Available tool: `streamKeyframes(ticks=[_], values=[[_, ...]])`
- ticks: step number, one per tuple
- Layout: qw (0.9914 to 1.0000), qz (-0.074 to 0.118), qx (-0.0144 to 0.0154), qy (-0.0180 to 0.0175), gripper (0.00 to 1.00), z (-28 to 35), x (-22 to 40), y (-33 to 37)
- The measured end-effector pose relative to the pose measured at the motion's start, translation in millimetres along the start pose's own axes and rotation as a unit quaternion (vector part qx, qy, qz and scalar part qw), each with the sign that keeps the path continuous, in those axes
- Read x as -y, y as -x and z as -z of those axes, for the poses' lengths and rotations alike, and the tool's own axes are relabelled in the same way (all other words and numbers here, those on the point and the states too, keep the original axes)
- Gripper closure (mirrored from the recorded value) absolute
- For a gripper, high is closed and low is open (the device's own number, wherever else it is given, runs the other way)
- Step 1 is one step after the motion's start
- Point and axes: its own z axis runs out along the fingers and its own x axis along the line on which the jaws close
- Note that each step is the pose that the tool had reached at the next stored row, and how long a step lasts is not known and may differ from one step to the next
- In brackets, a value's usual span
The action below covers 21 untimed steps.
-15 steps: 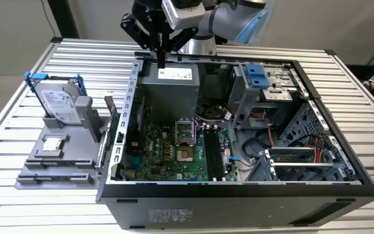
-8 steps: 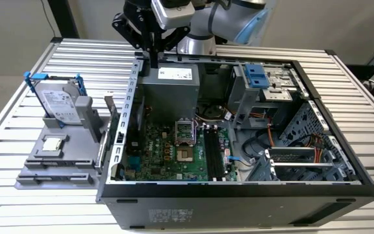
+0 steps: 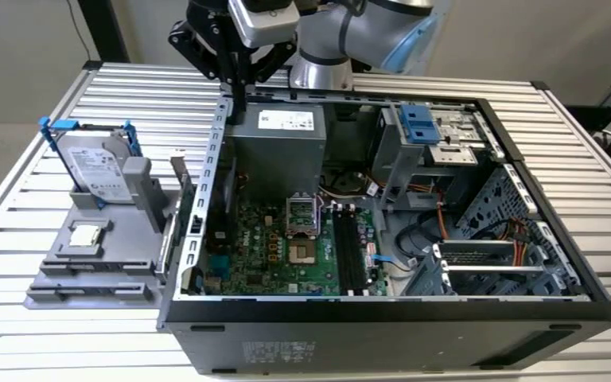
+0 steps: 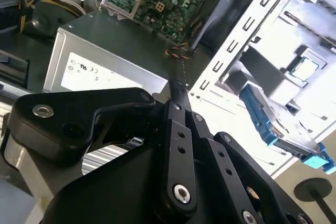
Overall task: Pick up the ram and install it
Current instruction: 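Reach for the ram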
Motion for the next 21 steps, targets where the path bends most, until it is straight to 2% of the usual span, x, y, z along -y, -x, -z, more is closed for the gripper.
streamKeyframes(ticks=[1,21], values=[[1.00000,0.000,0.0000,0.0000,1.00,0.1,0.3,-3.9],[1.00000,0.000,0.0001,0.0000,1.00,1.0,3.2,-45.0]])
